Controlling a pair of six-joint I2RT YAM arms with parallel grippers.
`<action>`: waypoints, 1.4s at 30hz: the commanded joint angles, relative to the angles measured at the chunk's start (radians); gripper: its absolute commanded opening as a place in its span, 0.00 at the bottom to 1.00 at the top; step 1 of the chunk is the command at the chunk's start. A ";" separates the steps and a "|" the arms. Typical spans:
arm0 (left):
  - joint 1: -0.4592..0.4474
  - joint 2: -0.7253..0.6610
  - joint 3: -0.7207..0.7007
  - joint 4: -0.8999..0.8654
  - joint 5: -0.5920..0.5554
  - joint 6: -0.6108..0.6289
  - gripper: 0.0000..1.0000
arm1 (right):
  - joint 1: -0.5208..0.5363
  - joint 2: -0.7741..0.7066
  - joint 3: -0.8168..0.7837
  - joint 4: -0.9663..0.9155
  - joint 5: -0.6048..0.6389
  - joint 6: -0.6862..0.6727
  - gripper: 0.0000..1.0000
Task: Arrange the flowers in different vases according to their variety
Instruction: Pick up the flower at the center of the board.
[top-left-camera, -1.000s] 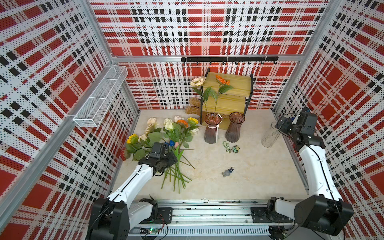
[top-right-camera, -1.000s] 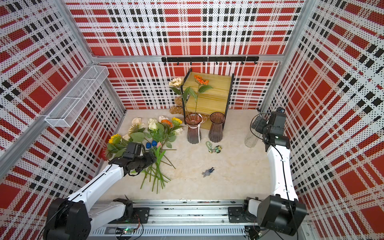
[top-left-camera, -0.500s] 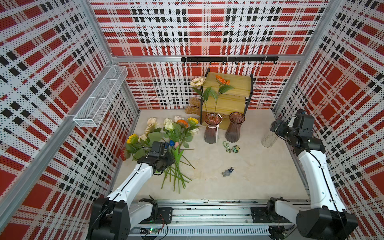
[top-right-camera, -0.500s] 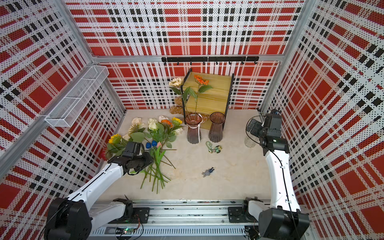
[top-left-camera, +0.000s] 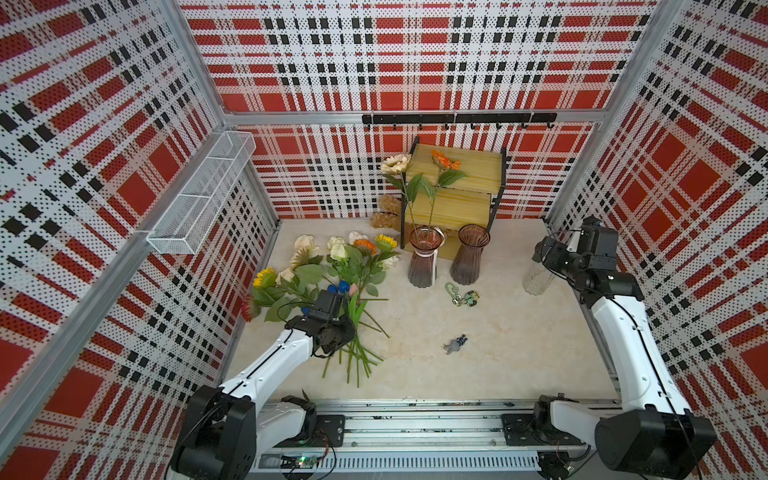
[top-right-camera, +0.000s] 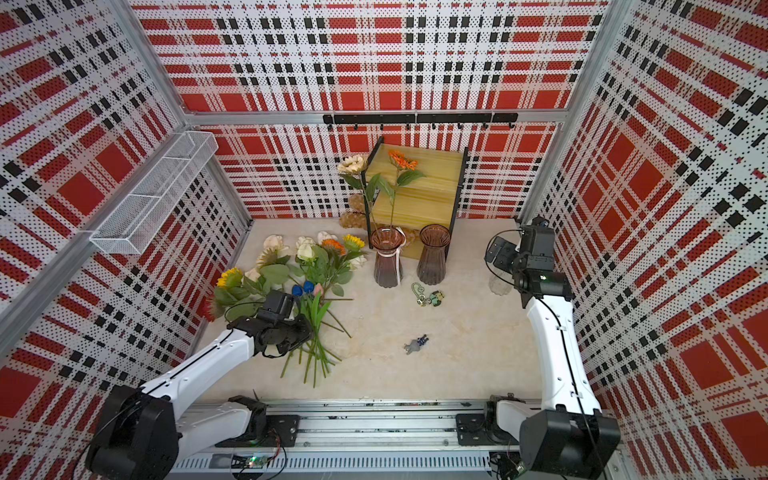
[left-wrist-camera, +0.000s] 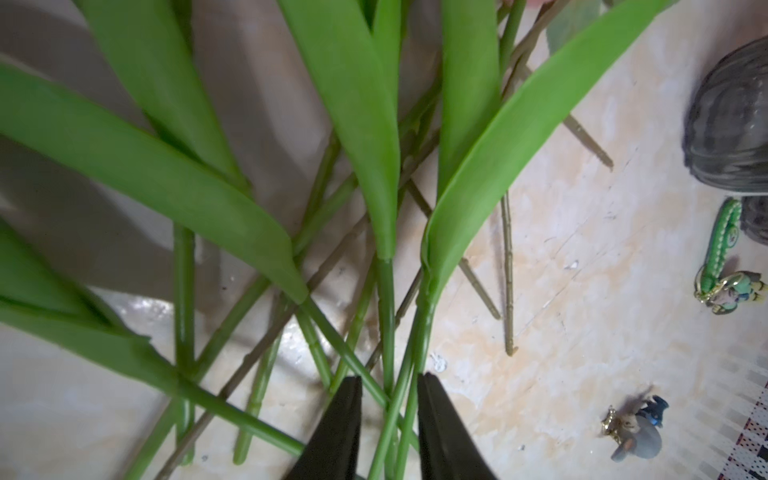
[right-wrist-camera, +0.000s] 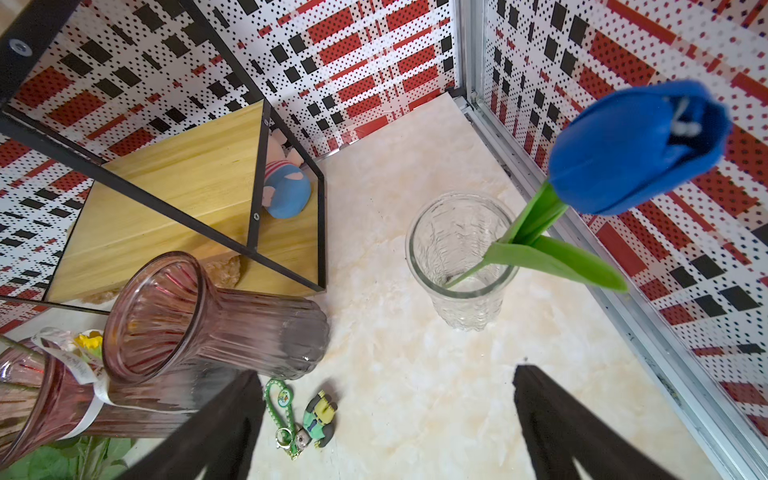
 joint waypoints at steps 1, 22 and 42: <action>-0.002 -0.028 -0.020 -0.001 -0.030 -0.038 0.29 | 0.007 0.011 0.032 0.018 -0.004 -0.012 0.99; 0.084 -0.033 -0.104 0.166 -0.005 -0.063 0.20 | 0.007 0.013 0.043 0.005 -0.014 -0.019 0.99; 0.086 0.006 -0.092 0.184 0.014 -0.041 0.03 | 0.026 0.021 0.068 -0.022 -0.022 -0.027 0.98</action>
